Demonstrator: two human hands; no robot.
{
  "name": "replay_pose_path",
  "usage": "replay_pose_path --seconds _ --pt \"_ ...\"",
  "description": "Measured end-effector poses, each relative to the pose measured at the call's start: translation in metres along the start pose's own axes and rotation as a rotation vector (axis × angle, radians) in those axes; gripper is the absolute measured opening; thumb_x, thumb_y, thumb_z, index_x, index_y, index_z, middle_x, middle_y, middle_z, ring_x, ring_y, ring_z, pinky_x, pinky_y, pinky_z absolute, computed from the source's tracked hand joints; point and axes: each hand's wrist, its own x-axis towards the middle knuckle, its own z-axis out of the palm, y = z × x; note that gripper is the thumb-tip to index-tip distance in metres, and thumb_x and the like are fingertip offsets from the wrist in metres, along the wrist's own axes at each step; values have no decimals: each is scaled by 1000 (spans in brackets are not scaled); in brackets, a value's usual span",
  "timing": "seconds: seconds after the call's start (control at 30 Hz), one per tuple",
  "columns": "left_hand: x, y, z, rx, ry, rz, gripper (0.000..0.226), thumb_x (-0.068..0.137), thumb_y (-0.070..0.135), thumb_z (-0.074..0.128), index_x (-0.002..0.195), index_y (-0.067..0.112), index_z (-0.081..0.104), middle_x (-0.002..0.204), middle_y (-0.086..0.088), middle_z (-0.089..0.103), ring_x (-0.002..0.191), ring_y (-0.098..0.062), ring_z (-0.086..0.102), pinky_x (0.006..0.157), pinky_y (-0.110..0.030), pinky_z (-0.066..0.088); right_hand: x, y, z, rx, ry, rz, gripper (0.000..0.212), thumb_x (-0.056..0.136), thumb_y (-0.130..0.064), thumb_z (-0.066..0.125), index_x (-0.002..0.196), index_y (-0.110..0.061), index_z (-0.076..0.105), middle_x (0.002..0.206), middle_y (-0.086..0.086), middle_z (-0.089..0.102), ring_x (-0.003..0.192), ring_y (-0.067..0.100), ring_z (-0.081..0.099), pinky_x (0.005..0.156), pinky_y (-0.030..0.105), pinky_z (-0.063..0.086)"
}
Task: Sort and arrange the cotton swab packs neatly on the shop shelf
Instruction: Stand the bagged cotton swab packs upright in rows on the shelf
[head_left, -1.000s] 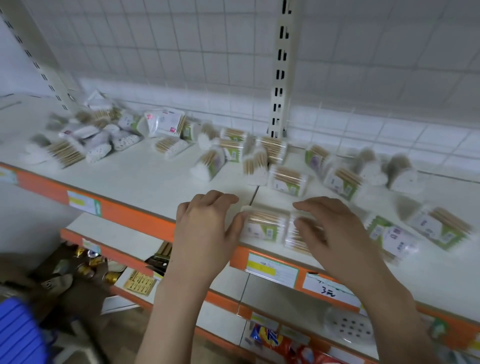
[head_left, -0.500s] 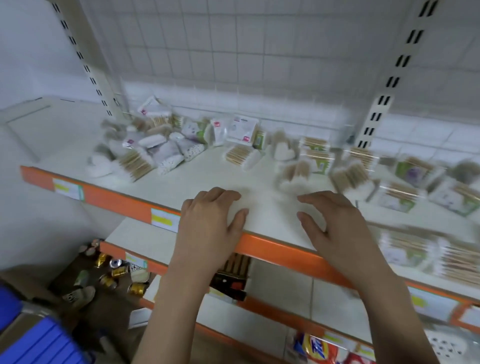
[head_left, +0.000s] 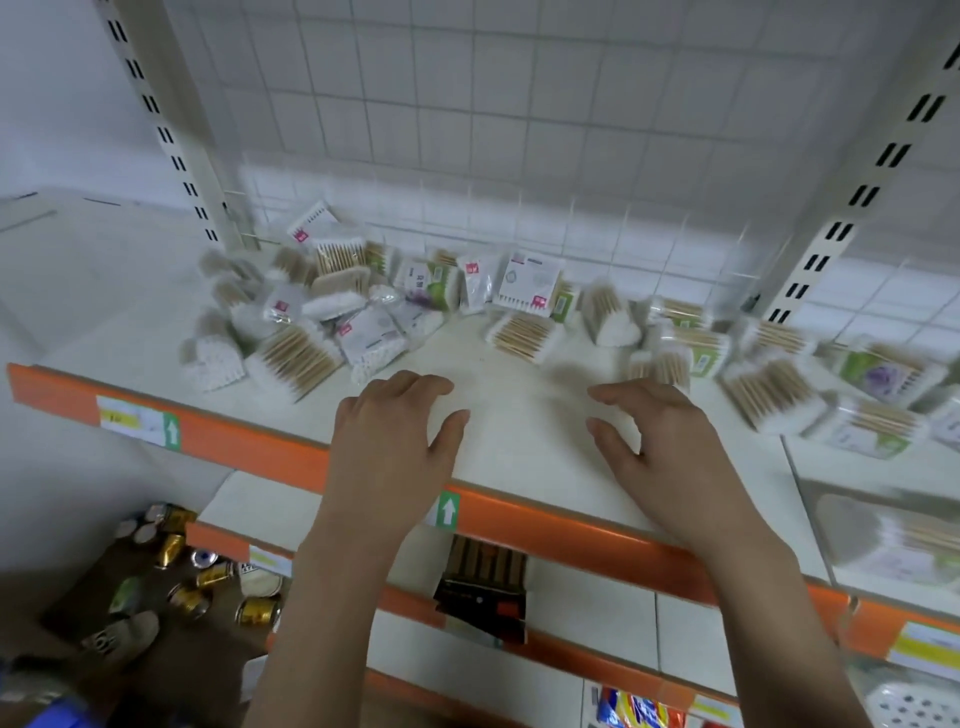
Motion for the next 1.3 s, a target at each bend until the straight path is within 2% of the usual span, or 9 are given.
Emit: replay_pose_path --seconds 0.33,0.57,0.73,0.83,0.9,1.0,1.17,1.23,1.3 --pt "81 4 21 74 -71 138 38 88 30 57 122 13 55 112 -9 61 104 -31 55 88 -44 44 72 20 22 -99 -109 15 39 92 -24 52 129 -12 52 121 7 54 114 26 49 89 34 44" --pt "172 6 33 225 -196 373 52 87 31 57 134 14 42 129 -7 49 115 -27 47 94 -41 37 118 25 34 -319 -228 64 42 94 -40 42 119 -7 53 118 11 53 109 28 50 83 34 44" --pt "218 4 47 271 -333 502 56 87 32 58 134 9 40 130 -10 47 116 -26 46 94 -39 39 125 24 42 -283 -276 164 54 92 -52 40 115 -5 54 117 13 55 112 28 49 88 35 45" --pt "235 1 57 307 -414 514 57 87 36 57 134 7 39 133 -11 45 120 -27 43 97 -40 39 129 22 50 -262 -285 211 61 90 -56 39 117 -4 53 117 14 55 117 27 46 90 32 42" --pt "243 -2 62 305 -461 509 64 89 38 55 140 8 31 142 -11 38 128 -27 38 104 -41 34 133 22 53 -268 -292 237 62 90 -58 39 118 -4 51 120 13 54 118 26 45 87 30 39" --pt "250 -8 69 262 -522 496 68 91 38 53 146 12 21 151 -8 27 136 -25 28 109 -39 26 135 21 58 -270 -313 261 67 89 -57 42 136 -10 39 135 11 45 127 25 37 99 32 35" --pt "253 -16 76 159 -530 491 60 90 34 57 142 14 33 144 -6 39 129 -24 39 105 -38 31 138 18 61 -233 -313 287 66 88 -53 49 141 -16 36 140 8 42 131 23 33 104 29 28" --pt "250 -21 77 94 -484 491 58 87 31 60 138 14 38 138 -6 45 122 -23 45 101 -36 35 139 19 62 -189 -298 351 71 84 -54 55 139 -14 36 138 9 44 130 24 35 104 32 31" --pt "245 -25 77 5 -444 484 57 85 26 63 136 12 41 130 -6 48 114 -23 49 96 -35 37 139 19 65 -137 -270 399 70 81 -52 60 133 -11 39 131 10 50 122 25 44 95 31 39"
